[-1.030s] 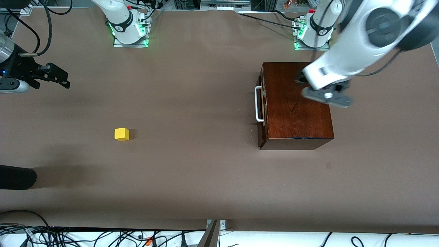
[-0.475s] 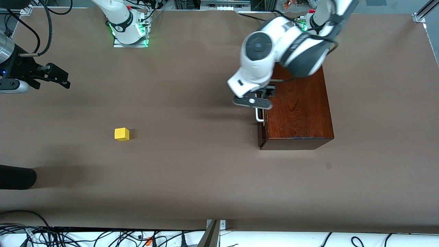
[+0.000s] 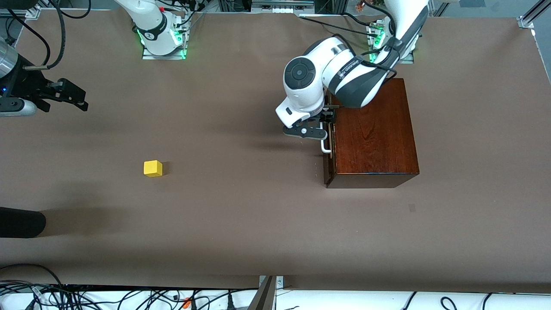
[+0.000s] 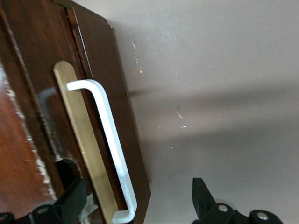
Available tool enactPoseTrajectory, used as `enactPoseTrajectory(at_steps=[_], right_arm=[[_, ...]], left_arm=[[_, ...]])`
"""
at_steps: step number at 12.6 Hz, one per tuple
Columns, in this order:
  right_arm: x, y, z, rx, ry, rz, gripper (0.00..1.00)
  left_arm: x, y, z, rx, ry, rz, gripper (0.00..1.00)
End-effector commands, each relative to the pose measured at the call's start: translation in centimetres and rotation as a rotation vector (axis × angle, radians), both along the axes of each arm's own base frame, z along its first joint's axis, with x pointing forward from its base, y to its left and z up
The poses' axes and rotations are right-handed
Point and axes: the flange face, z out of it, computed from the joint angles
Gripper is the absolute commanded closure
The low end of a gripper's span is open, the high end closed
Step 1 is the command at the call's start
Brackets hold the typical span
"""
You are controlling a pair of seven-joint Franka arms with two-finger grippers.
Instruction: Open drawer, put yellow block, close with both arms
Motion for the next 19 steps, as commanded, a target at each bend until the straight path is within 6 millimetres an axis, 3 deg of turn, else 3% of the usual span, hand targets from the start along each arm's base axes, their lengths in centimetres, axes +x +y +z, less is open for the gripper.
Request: enactPoseTrajectory(at_steps=[1,5,8,11,14,19], right_arm=[[0.3,0.2,0.7,-0.002,-0.008,0.018,0.0],[0.2,0.5,0.7,-0.004,-0.007,0.024,0.0],[0.4,1.1,0.8,0.002,-0.025,0.033,0.0],[0.3,2.5,0.8,0.001,-0.025,0.042,0.0],[0.3,2.6,0.9,0.002,-0.029,0.042,0.0],[0.4,2.6,0.8,0.0,-0.029,0.042,0.0]], left_arm=[[-1.5,-0.8,-1.6,0.069,-0.037,0.017,0.0],[-2.4,-1.7,-4.7,0.142,-0.077,0.022,0.0],[-1.8,-1.9,-6.3,0.147,-0.121,0.015,0.0],[-1.6,-1.8,-6.7,0.143,-0.123,0.016,0.0],[-1.8,-1.9,-7.8,0.143,-0.113,0.027,0.0],[-1.8,-2.9,-7.2,0.092,-0.124,0.056,0.0]])
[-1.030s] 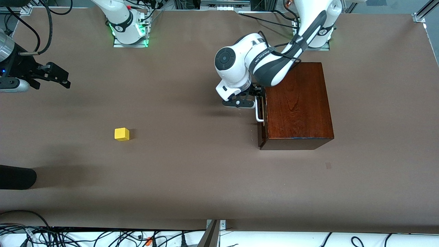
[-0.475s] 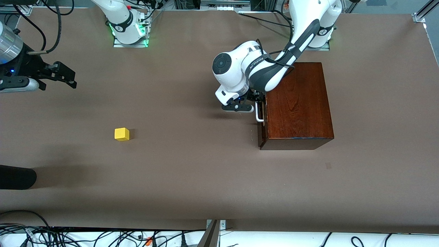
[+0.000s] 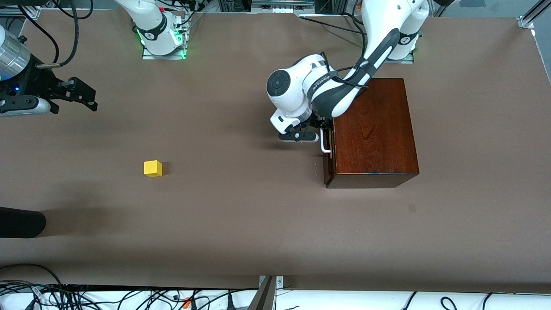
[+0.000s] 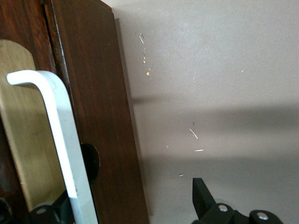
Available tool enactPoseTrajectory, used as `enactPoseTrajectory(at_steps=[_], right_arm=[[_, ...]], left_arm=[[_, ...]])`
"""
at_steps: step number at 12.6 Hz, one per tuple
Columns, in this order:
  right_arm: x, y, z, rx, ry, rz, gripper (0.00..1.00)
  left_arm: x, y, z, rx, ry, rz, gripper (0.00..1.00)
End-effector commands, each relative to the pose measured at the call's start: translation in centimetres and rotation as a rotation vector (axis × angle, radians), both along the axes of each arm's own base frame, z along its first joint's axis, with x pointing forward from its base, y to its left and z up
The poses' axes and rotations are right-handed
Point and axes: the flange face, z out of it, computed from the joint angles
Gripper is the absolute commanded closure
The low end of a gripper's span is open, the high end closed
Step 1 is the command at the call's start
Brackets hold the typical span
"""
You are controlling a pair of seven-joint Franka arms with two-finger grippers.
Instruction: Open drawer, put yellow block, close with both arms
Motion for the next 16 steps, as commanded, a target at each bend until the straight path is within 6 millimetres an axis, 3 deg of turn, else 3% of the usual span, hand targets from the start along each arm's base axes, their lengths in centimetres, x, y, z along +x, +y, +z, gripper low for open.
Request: enactPoseTrajectory(at_steps=[1,6,8,10,12,16], right_arm=[[0.3,0.1,0.6,-0.001,-0.01,-0.003,0.0],[0.6,0.1,0.5,0.004,-0.025,0.011,0.0],[3.1,1.3,-2.2,0.023,-0.051,0.024,0.0],[3.2,2.0,-2.5,0.027,-0.055,0.034,0.0],[3.8,2.4,-4.2,0.016,-0.023,0.043,0.0],[5.6,2.1,-9.5,0.005,0.065,0.072,0.0]], left_arm=[[-0.3,-1.8,0.6,-0.068,-0.029,0.008,0.0],[-0.5,-4.3,1.7,-0.223,-0.043,0.033,0.0],[-0.7,-5.1,1.6,-0.268,-0.04,0.043,0.0],[-0.7,-5.7,1.8,-0.312,-0.048,0.05,0.0],[-1.8,-6.8,1.5,-0.315,-0.043,0.031,0.0],[-2.8,-7.6,1.0,-0.307,-0.036,0.008,0.0]])
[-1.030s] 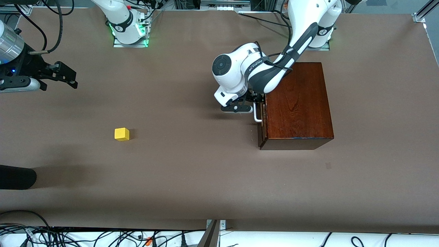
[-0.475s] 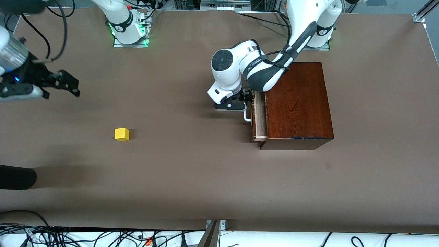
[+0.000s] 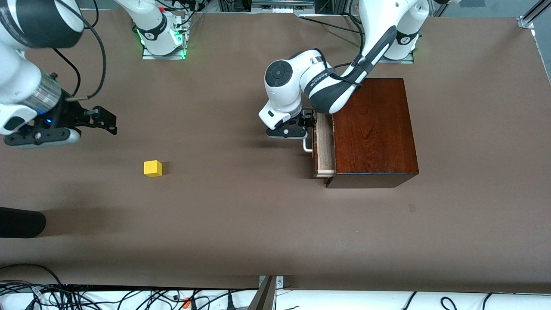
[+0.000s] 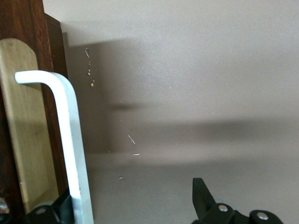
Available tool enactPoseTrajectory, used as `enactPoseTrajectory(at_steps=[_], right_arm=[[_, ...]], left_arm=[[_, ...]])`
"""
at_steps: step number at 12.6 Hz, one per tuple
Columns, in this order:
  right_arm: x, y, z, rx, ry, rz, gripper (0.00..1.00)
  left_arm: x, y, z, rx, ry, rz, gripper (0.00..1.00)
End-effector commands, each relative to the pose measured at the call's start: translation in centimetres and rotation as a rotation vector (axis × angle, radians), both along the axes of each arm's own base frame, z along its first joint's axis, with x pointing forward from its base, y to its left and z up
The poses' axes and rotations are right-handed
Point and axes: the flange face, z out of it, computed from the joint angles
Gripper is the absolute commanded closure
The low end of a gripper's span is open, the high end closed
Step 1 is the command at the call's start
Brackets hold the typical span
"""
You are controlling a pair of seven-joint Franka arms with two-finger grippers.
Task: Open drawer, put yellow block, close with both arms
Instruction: 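Pull the drawer wider with the left gripper while the right gripper grasps the cube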
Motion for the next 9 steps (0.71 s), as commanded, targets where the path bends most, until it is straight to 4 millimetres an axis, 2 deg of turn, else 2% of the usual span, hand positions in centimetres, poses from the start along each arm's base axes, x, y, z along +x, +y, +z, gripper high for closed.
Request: enactPoseTrajectory(at_steps=[1,4,6,9], right_arm=[[1.7,0.1,-4.6,-0.004,0.078,0.036,0.0],[3.3,-0.2,-10.3,-0.005,0.114,0.028,0.0],[2.8,-0.3,-14.4,-0.003,0.086,0.021,0.0],[1.8,-0.6,-18.4,-0.003,0.068,0.008,0.0]], left_arm=[[-2.6,-4.3,-0.9,-0.107,0.001,-0.04,0.0],[-3.0,-5.6,-0.4,-0.119,-0.01,-0.059,0.0],[-2.9,-5.8,-0.3,-0.11,-0.016,-0.072,0.0],[-4.0,-6.4,-0.3,-0.084,-0.017,-0.099,0.0]])
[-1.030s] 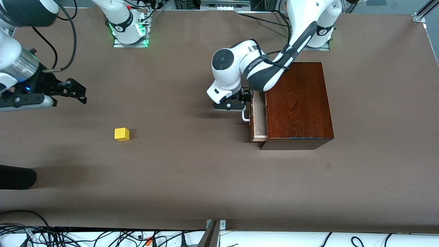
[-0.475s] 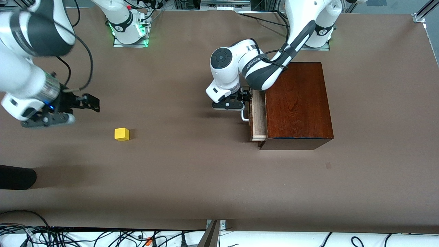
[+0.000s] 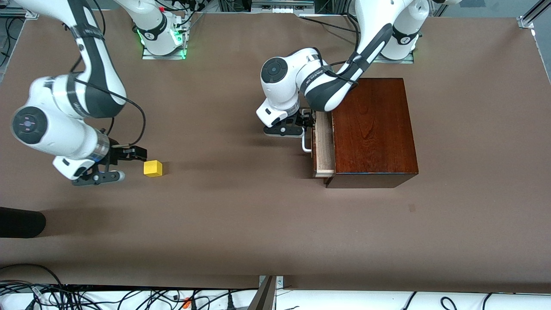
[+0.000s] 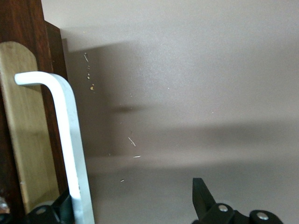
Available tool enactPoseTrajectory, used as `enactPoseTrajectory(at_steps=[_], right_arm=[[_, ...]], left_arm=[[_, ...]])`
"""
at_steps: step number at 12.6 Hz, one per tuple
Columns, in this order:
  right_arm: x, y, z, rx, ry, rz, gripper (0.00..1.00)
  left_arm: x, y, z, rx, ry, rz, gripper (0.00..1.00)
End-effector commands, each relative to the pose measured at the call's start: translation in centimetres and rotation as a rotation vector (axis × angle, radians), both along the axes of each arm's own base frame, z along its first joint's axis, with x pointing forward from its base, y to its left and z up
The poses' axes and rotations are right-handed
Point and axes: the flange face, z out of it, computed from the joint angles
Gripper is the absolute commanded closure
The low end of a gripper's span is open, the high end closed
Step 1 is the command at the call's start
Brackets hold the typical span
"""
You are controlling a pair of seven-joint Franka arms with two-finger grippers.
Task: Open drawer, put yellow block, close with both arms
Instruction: 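Pull the drawer wider with the left gripper while the right gripper grasps the cube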
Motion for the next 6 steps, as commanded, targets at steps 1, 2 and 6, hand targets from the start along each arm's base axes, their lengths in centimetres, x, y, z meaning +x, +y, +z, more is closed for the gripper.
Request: enactPoseTrajectory(at_steps=[1,2,6], right_arm=[[-1.8,-0.5,-2.4,-0.001,-0.011,-0.002,0.0],[-2.4,-0.6,-3.8,0.001,-0.016,-0.004,0.0],[-3.5,-1.0,-8.5,-0.001,0.0,-0.013,0.0]], left_arm=[[-3.3,-5.5,-0.3,-0.091,0.018,-0.058,0.0],[-3.0,-5.4,0.1,-0.084,0.018,-0.056,0.0],[-2.9,-6.1,1.1,-0.055,0.006,-0.072,0.0]])
